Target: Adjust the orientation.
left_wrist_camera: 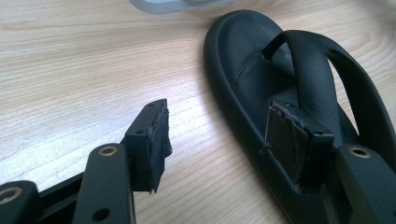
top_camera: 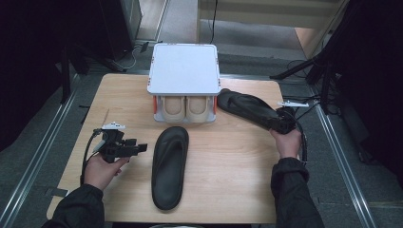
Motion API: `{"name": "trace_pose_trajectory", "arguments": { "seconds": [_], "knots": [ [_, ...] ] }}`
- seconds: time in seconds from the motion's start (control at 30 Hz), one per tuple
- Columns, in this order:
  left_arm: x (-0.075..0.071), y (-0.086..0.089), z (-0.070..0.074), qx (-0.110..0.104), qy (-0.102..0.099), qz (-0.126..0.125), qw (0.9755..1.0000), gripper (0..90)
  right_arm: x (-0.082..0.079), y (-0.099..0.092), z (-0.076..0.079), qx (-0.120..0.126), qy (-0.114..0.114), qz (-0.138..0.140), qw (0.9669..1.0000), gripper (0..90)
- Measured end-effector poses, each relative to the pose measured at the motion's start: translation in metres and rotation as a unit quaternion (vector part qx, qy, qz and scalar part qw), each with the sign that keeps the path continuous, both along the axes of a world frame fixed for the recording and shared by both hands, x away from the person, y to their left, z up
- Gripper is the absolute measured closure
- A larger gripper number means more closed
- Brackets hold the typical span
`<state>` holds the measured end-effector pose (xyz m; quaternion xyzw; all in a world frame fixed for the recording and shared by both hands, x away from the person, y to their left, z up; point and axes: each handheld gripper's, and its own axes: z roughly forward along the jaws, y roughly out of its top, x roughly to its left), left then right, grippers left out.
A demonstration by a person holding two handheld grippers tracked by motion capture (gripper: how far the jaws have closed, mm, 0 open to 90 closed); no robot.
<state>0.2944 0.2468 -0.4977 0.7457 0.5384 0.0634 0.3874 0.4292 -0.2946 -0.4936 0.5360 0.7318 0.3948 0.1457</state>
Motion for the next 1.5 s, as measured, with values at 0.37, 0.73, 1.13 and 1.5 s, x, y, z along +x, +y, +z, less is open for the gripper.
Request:
{"name": "trace_pose_trajectory", "arguments": {
  "seconds": [0.37, 0.73, 1.13, 1.5],
  "knots": [
    [-0.009, 0.007, -0.001, 0.001, 0.003, 0.012, 0.9999, 40.0, 0.022, -0.006, -0.008, -0.006, 0.014, -0.013, 0.9998, 90.0],
    [-0.005, 0.005, -0.002, 0.003, 0.002, 0.007, 1.0, 39.9, 0.019, -0.004, -0.01, -0.009, 0.019, -0.006, 0.9998, 90.0],
    [-0.003, 0.004, -0.002, 0.004, 0.002, 0.006, 1.0, 39.9, 0.014, 0.005, -0.008, -0.02, 0.022, 0.011, 0.9995, 90.0],
    [-0.002, 0.005, -0.002, 0.005, 0.005, 0.004, 1.0, 39.8, 0.006, 0.018, -0.007, -0.026, 0.029, 0.031, 0.9988, 90.0]
  ]
}}
